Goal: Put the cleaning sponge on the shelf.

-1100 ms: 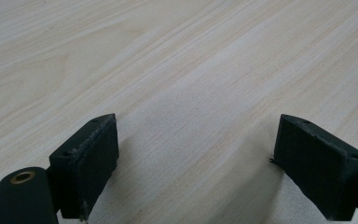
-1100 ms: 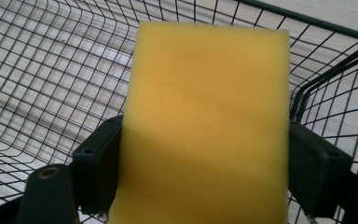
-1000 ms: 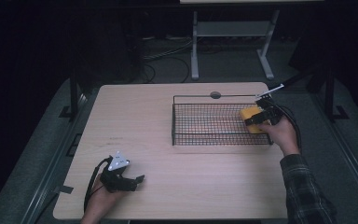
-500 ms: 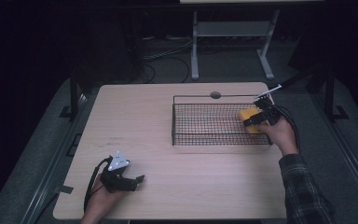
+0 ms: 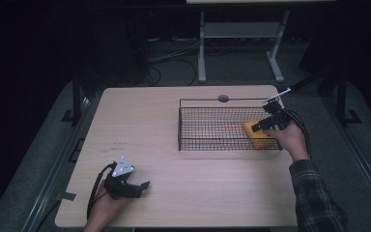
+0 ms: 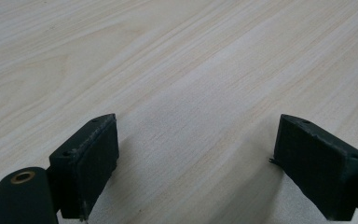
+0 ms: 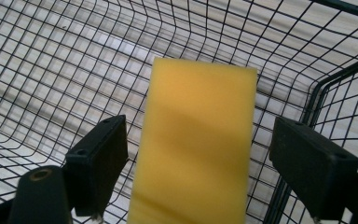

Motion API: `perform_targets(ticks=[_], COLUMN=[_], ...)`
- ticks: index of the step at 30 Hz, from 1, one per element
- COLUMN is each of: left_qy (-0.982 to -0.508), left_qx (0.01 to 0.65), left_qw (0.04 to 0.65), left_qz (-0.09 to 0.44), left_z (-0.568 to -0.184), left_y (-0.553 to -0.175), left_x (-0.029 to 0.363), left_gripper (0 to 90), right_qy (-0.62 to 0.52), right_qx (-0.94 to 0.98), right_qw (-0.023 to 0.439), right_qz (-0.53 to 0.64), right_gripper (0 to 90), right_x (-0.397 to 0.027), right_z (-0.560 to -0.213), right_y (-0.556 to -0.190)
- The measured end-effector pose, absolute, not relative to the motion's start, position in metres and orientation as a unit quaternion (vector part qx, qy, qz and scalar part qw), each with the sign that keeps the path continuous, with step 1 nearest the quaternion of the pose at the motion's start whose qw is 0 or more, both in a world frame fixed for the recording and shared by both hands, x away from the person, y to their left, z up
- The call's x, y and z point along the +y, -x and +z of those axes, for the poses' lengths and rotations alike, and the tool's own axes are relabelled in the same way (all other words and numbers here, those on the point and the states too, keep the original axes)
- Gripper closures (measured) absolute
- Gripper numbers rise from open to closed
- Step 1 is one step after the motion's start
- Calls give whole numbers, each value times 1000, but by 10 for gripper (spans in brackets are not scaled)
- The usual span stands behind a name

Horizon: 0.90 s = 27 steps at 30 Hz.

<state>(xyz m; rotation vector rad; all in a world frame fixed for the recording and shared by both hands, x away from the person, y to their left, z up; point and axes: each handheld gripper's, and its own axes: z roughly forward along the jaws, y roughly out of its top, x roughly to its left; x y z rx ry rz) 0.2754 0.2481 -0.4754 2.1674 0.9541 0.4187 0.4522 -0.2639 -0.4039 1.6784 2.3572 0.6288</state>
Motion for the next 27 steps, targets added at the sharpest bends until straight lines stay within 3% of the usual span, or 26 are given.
perform_targets(ticks=[27], left_qy=[-840], left_qx=[372], left_qw=[360], left_qz=[163], left_z=[-475], left_y=[-276], left_x=[247], left_gripper=[130], right_qy=[-536], right_qx=[795], right_qw=[111], right_qz=[260], right_gripper=[175], right_x=[-265], right_z=[-371], right_y=[-414])
